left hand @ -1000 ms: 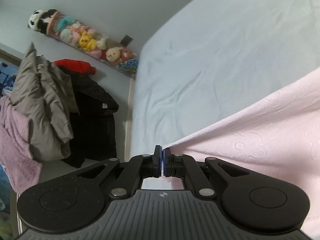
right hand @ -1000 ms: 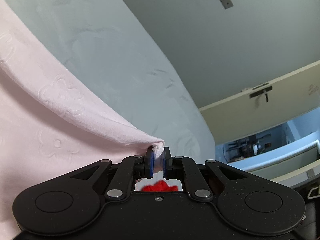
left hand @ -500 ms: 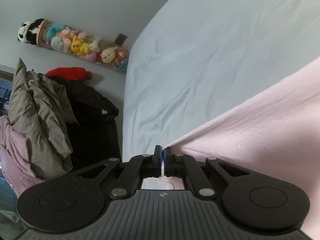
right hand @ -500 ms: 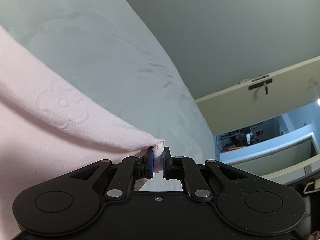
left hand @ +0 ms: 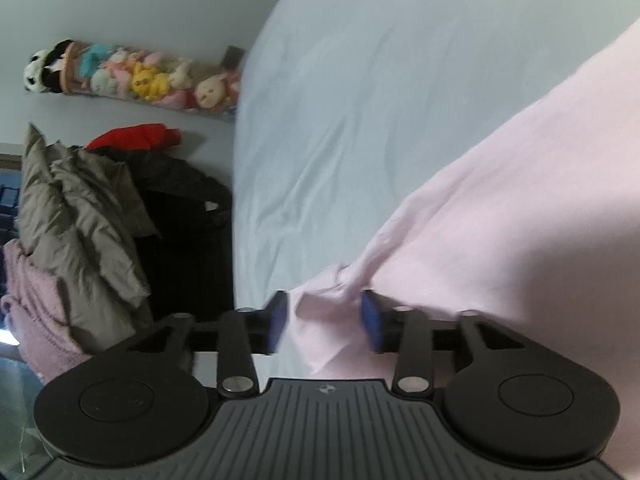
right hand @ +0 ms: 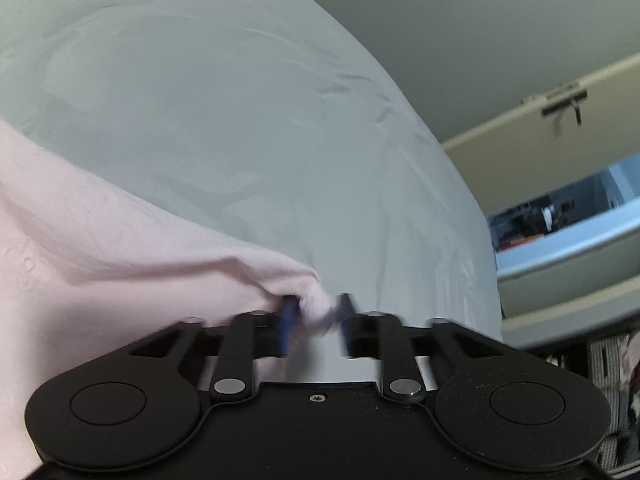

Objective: Fold clothes
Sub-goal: 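Lower the pink garment onto the bed and open both tools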

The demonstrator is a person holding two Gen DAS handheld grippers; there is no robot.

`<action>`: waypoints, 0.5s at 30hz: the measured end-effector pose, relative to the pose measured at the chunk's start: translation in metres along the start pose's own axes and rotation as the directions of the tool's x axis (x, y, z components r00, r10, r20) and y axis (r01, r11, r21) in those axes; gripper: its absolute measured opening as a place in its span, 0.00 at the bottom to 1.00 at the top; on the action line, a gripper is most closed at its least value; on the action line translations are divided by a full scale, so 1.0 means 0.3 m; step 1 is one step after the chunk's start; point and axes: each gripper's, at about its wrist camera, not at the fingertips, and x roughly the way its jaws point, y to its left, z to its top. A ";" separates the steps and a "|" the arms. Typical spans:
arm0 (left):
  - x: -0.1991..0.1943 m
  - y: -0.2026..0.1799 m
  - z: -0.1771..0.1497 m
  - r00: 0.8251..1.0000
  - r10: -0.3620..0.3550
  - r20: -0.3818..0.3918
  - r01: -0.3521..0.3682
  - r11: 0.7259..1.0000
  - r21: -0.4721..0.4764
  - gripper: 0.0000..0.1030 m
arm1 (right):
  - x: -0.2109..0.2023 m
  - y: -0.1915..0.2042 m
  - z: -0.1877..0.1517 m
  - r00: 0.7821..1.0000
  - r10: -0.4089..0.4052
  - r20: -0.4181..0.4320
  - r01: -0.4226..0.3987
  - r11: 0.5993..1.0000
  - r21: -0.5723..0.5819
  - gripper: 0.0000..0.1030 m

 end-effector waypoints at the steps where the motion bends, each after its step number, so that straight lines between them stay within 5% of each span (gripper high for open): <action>1: -0.001 0.017 -0.007 1.000 -0.008 -0.003 0.007 1.000 -0.016 0.53 | -0.010 -0.021 -0.008 1.000 -0.006 0.002 0.006 1.000 0.019 0.50; 15: -0.144 0.176 -0.198 0.993 -0.104 0.047 0.109 0.986 -0.126 0.67 | -0.121 -0.209 -0.071 0.999 0.049 0.004 -0.049 0.990 0.129 0.66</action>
